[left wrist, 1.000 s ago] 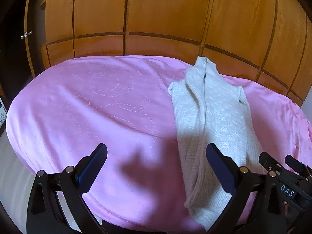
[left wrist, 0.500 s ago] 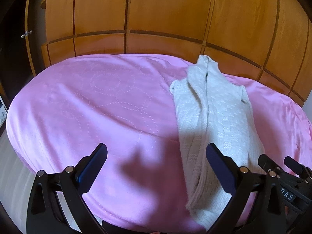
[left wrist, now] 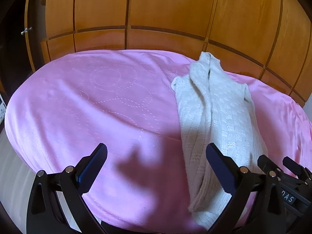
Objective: Fold small clothes
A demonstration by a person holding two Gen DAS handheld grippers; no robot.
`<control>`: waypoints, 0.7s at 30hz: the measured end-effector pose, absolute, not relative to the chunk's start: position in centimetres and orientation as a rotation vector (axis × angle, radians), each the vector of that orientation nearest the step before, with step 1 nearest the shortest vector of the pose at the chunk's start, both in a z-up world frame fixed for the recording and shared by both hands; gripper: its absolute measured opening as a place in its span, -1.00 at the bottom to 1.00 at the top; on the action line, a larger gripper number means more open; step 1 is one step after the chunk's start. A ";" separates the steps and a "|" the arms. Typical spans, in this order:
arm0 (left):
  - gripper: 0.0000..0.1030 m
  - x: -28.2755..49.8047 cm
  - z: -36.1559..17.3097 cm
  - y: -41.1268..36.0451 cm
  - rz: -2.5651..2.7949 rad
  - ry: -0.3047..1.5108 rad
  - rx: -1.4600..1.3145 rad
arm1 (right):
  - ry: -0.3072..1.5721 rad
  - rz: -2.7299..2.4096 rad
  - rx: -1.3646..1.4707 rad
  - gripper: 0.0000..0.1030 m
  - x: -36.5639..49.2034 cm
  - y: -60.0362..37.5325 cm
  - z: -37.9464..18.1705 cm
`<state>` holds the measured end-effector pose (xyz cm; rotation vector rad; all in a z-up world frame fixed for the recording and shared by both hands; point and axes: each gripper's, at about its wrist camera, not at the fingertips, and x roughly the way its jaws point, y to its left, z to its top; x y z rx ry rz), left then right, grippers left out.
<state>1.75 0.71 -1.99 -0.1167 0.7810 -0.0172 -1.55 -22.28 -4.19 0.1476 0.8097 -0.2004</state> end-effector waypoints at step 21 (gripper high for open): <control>0.96 2.0 -2.3 1.7 -0.016 0.796 -0.170 | 0.763 0.036 0.392 0.27 0.2 -24.8 -3.5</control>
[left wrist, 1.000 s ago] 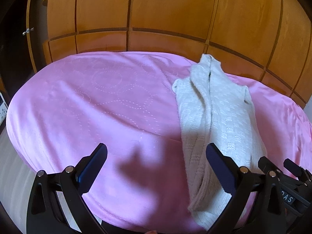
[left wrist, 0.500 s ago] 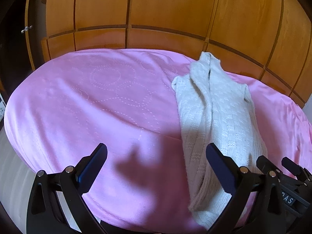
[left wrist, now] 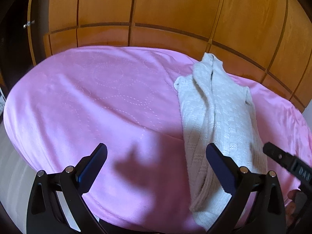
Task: Fold small clothes
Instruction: 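Grasp the sweater with both grippers and lift it off the sheet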
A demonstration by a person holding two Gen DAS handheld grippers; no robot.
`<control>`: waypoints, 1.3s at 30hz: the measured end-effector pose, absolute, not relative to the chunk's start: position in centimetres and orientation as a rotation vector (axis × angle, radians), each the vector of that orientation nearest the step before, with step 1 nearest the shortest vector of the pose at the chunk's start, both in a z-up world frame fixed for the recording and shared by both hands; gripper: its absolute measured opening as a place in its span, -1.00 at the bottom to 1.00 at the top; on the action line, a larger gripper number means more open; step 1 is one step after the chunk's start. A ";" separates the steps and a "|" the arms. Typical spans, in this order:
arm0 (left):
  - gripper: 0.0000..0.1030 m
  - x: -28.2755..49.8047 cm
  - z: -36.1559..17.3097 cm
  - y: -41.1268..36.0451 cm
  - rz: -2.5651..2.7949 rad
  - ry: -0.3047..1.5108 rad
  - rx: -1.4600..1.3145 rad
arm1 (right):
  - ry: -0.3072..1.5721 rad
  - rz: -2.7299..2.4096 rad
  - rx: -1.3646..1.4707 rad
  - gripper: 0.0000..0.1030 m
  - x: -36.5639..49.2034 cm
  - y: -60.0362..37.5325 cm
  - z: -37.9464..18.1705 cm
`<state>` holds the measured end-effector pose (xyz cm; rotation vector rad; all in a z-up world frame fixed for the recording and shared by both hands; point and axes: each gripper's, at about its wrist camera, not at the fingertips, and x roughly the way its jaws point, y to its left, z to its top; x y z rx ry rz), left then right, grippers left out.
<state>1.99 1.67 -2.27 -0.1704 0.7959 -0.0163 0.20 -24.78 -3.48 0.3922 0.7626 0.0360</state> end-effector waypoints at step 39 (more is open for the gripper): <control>-0.91 10.4 -1.6 4.6 -0.231 0.934 -0.230 | 0.753 -0.234 0.272 0.48 8.5 -45.7 -2.3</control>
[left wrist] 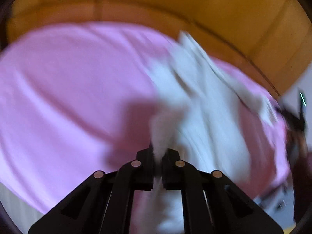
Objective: Fold small clothes
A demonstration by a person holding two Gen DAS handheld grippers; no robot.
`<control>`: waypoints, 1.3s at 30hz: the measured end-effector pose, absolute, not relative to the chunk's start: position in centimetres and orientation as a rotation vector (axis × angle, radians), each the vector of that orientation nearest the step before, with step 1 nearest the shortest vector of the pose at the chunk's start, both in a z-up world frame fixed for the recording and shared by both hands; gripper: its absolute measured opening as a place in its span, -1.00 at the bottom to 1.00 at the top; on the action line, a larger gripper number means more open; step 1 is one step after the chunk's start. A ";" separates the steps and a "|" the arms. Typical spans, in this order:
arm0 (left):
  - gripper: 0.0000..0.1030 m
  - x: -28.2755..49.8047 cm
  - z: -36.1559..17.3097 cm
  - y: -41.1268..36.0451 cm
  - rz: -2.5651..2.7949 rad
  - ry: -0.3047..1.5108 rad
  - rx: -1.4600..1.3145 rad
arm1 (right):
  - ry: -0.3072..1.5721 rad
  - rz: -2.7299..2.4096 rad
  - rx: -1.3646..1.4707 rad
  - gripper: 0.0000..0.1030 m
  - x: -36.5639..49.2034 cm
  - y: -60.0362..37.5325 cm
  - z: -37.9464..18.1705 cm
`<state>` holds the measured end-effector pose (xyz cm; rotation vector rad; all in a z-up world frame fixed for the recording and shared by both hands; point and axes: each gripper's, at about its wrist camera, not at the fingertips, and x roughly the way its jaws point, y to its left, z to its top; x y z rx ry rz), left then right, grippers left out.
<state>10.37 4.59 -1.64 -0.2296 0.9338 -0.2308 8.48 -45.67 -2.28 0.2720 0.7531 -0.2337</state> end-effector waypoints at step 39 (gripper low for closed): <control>-0.83 3.6 3.9 10.1 -0.567 0.928 -0.575 | 0.720 0.110 0.281 -0.92 0.2 -36.4 2.5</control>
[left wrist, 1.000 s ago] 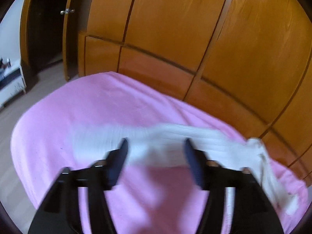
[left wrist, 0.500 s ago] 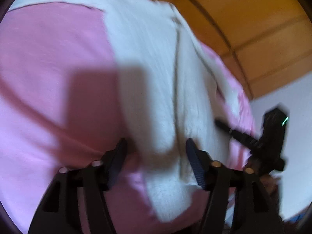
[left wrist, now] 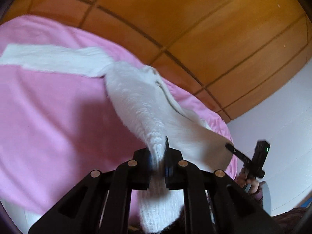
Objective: Fold small clothes
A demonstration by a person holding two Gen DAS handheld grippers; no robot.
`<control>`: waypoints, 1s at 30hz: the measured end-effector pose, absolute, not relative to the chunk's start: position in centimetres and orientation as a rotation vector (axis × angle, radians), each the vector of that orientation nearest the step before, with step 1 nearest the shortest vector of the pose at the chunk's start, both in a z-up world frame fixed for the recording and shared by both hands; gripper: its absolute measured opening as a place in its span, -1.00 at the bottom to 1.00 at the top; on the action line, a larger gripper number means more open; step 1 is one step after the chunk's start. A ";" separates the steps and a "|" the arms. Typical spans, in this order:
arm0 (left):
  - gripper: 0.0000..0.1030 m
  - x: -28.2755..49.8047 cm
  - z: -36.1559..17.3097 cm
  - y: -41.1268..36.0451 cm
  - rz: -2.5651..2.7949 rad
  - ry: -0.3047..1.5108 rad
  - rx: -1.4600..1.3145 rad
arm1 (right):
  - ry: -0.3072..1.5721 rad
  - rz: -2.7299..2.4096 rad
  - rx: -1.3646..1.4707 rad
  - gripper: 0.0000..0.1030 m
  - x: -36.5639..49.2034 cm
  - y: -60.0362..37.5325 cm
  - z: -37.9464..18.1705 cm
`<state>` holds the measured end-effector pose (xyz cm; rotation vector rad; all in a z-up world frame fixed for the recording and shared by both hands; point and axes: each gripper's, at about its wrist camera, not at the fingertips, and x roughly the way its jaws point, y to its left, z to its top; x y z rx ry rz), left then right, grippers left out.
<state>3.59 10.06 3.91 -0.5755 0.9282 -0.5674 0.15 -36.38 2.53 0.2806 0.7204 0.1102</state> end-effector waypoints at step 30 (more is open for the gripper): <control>0.17 4.3 -3.5 -0.5 -0.488 0.995 -0.161 | 0.824 -0.563 0.277 0.10 0.1 -51.5 -8.1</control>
